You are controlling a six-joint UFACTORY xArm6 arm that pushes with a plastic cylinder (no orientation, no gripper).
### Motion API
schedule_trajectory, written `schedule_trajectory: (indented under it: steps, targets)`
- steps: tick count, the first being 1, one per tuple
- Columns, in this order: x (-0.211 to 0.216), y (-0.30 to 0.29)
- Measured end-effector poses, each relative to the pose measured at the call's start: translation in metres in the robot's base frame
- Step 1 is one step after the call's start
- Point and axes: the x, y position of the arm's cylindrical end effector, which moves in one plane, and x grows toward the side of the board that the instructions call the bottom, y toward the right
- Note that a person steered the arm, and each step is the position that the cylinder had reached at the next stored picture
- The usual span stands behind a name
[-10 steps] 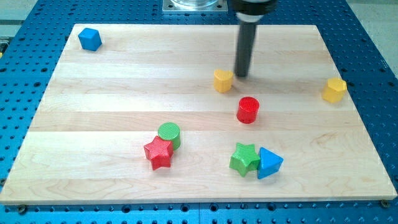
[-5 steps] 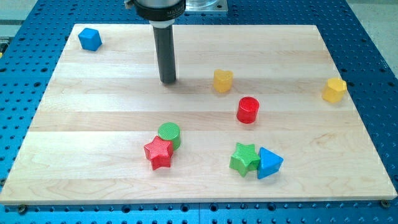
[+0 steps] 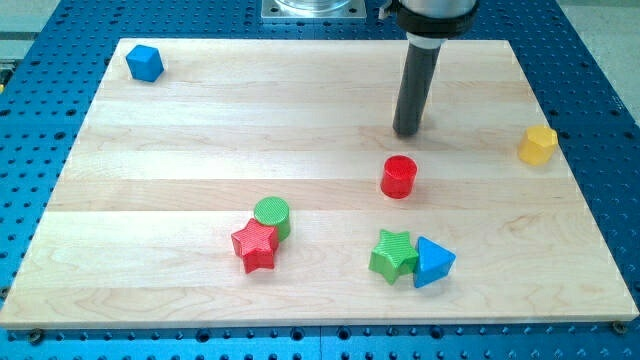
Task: Put the heart at the top right corner of the board
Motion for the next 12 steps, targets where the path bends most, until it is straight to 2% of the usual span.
schedule_trajectory:
  steps: [2, 3, 5, 7, 8, 10, 12]
  targets:
    - [-0.027, -0.027]
    - [-0.036, -0.008]
    - [-0.037, 0.102]
    - [-0.026, 0.103]
    - [-0.004, 0.115]
    - [-0.008, 0.132]
    - [-0.084, 0.132]
